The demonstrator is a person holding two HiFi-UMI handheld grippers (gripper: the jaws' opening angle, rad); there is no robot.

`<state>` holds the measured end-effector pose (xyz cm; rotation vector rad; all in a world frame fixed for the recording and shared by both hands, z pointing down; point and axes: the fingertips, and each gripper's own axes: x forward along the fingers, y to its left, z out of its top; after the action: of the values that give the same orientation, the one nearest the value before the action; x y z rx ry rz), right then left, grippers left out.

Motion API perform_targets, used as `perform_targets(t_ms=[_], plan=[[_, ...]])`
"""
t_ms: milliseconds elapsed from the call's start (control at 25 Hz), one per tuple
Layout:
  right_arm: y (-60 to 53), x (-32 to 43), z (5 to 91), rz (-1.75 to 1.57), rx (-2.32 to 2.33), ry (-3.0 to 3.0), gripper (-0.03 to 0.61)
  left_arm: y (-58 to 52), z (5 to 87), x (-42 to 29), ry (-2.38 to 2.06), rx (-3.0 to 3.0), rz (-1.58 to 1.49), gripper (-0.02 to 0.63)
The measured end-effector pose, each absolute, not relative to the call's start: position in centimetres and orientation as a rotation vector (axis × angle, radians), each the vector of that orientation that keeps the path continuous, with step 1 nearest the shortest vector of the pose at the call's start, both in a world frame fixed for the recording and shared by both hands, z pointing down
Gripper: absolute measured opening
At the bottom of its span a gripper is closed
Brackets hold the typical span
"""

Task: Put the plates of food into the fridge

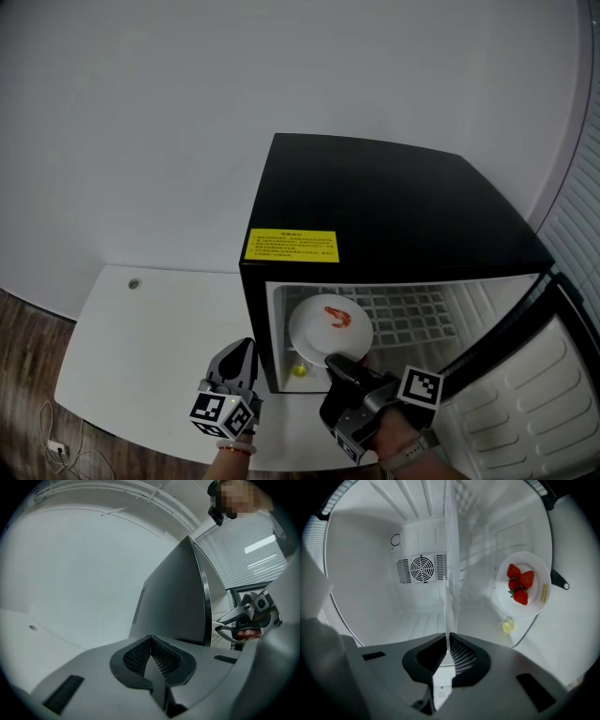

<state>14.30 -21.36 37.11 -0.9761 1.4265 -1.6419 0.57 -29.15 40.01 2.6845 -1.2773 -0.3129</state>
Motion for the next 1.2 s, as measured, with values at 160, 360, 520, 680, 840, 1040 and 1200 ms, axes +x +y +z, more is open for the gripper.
perform_targets(t_ms=[160,360,520,680,840,1040,1200], plan=[[-22.0,14.6,37.1,-1.639,-0.981,1.418,0.017,-29.2,40.0,0.6,-1.281,2.687,-0.315,0.006],[-22.7,14.6,37.2,-1.642,-0.987,1.404,0.017,-29.5,39.9,0.4,-1.283,2.693,-0.319,0.006],[-23.2,14.5,37.2,-1.644,-0.986,1.394,0.017,-29.6,40.1,0.4,-1.265,2.691,-0.329,0.006],[-23.3,14.5,37.0,-1.641,-0.974,1.398,0.017,-29.5,40.3,0.2,-1.265,2.688,-0.327,0.006],[-23.3,14.5,36.8,-1.616,-0.967,1.421,0.017,-29.6,40.5,0.1,-1.264,2.683,-0.326,0.006],[-23.2,14.5,36.6,-1.586,-0.976,1.447,0.022,-29.5,40.5,0.2,-1.259,2.686,-0.323,0.006],[-23.2,14.5,36.1,-1.572,-0.959,1.463,0.077,-29.5,40.6,0.2,-1.257,2.687,-0.321,0.006]])
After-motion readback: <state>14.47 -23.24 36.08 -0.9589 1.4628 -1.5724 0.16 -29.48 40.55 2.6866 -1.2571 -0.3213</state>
